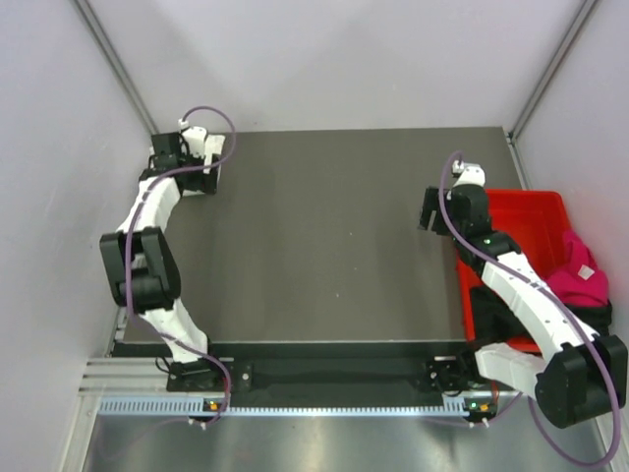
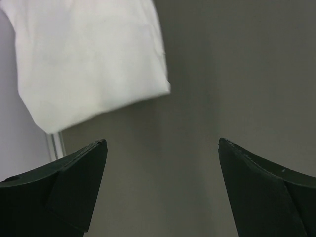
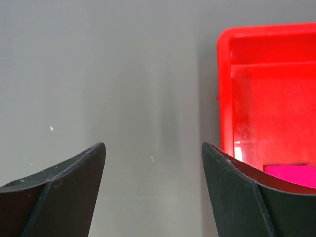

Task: Fold and stack the t-shirts
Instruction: Neatly place the folded tshirt to the corner

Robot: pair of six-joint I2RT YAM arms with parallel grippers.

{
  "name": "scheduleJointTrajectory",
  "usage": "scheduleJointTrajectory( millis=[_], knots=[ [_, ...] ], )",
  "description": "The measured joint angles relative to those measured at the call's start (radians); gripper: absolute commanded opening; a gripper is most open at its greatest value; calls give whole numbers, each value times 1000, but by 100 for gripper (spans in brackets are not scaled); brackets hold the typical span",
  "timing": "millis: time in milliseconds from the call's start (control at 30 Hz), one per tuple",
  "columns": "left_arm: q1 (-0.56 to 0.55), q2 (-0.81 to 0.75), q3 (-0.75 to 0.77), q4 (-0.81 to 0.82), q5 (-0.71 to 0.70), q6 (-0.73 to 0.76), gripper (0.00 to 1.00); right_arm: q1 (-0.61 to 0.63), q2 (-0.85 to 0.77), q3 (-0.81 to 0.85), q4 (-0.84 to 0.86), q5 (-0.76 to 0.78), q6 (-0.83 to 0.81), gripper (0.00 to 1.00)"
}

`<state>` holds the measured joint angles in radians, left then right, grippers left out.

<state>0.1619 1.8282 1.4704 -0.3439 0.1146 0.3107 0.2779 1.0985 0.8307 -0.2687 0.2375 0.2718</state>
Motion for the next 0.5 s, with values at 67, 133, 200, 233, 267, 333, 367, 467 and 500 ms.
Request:
scheduleJointTrajectory(
  millis=[67,133,200,233,267,333,367,467,500],
  knots=[
    [-11,-135,-121,-6,56,10,99,0,-20,-28,-2,-2,0,79],
    [-8,-275,-232,-35,104,23,99,0,-35,-56,3,-4,1,79],
    [-6,-384,-319,-53,137,35,99,0,-52,-86,10,-6,1,79],
    [-6,-435,-363,-66,151,40,99,0,-60,-100,13,-6,2,79],
    [-8,-477,-400,-87,164,46,99,0,-71,-115,17,-6,2,79],
    [-19,-546,-473,-120,187,56,99,0,-95,-144,28,-3,7,79],
    [-26,-579,-510,-142,195,56,99,0,-113,-164,39,1,9,79],
    [-37,-668,-610,-181,211,54,99,0,-168,-203,59,26,18,79],
    [-38,-701,-637,-194,211,53,99,0,-188,-216,67,36,21,79]
  ],
)
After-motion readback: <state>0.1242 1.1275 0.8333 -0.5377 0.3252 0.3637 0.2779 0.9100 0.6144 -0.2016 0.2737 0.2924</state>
